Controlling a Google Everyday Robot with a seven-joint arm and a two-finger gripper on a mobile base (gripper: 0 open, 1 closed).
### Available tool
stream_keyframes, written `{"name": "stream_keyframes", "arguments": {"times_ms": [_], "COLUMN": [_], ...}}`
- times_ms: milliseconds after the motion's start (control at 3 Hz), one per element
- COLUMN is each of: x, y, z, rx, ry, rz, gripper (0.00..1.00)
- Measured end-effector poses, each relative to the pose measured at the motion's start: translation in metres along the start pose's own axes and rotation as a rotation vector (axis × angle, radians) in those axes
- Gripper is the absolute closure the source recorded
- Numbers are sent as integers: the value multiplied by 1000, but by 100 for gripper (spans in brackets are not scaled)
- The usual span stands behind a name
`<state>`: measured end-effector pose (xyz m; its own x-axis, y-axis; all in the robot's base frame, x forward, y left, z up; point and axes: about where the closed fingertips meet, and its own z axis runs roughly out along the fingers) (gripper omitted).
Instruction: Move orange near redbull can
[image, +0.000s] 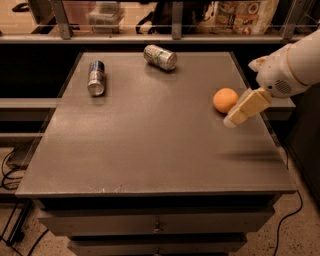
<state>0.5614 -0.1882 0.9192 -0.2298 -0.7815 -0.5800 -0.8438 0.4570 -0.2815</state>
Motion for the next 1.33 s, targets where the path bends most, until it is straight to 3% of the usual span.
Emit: {"name": "stream_keyframes", "arguments": {"times_ms": [667, 1333], "x": [-1, 4], "y": [-25, -25], "z": [46, 77], "rx": [-9, -48], "ry": [-39, -8], "rz": [49, 83], "gripper": [0, 41]}}
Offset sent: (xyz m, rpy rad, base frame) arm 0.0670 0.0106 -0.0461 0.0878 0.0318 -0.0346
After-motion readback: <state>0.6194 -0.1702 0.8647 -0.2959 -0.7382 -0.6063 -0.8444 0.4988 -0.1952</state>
